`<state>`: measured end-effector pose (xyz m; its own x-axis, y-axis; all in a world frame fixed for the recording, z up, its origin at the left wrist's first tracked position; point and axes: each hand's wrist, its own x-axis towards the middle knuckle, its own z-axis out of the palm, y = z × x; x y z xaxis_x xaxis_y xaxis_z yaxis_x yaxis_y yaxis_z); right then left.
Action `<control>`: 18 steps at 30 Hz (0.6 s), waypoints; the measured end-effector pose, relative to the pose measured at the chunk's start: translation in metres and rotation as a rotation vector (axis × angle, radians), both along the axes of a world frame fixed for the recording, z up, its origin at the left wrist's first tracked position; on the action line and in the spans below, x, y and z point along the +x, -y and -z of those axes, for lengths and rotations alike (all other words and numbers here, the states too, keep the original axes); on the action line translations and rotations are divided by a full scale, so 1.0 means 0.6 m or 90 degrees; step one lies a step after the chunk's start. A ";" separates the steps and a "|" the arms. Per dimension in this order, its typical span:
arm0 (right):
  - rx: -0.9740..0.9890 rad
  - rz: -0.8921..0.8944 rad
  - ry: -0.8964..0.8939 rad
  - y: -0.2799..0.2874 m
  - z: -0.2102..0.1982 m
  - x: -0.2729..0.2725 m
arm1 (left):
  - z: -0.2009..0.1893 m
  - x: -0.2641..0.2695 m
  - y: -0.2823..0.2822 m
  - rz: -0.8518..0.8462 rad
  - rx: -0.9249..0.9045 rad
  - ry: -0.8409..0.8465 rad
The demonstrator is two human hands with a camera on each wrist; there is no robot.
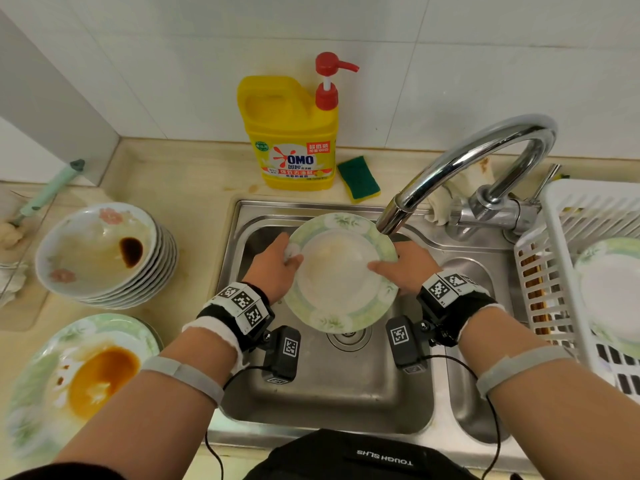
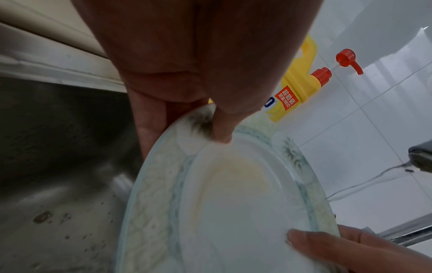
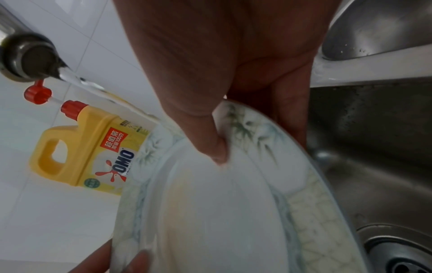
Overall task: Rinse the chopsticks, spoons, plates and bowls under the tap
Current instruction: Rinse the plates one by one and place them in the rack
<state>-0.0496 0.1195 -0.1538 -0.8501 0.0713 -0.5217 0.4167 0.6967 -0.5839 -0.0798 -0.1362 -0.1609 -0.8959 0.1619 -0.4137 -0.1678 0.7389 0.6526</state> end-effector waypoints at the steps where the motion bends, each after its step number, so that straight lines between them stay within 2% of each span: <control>1: 0.001 0.013 0.002 0.000 0.000 -0.001 | 0.001 0.000 0.000 -0.003 -0.009 0.002; 7: 0.032 0.074 -0.006 -0.004 0.000 -0.004 | 0.005 -0.003 0.011 0.016 -0.033 -0.003; 11: 0.051 0.044 -0.010 -0.008 0.001 -0.003 | 0.007 0.002 0.015 0.024 0.000 0.019; 18: 0.014 0.016 -0.011 0.002 -0.006 0.003 | 0.005 0.003 -0.001 0.014 -0.012 0.024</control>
